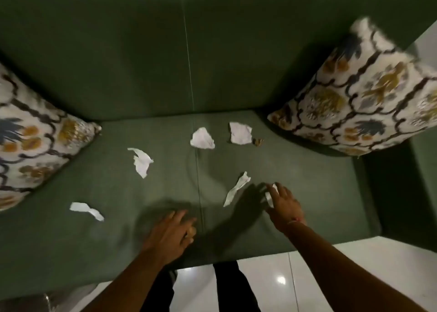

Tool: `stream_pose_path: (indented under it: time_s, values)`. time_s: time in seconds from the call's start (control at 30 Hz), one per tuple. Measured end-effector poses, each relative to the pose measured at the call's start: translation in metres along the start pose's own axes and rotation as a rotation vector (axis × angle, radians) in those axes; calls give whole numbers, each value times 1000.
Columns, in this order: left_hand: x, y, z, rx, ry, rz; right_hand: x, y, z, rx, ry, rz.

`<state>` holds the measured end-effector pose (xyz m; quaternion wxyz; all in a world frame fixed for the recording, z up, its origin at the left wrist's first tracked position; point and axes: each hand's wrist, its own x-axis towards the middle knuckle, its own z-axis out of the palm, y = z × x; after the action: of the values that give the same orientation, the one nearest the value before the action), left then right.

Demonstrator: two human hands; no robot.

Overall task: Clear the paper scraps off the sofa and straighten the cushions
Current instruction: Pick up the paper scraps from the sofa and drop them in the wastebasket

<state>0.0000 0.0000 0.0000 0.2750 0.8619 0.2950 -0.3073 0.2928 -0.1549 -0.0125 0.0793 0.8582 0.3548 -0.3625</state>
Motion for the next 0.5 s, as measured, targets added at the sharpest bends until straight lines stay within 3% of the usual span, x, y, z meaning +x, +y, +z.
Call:
stream_pose_path:
  time_s: [0.13, 0.27, 0.5]
  values:
    - [23, -10, 37, 163, 95, 147, 19, 19, 44, -2, 60, 28]
    - [37, -21, 57, 198, 247, 241, 29, 28, 69, 73, 297, 31]
    - [56, -22, 53, 125, 380, 221, 31, 8, 48, 239, 452, 29]
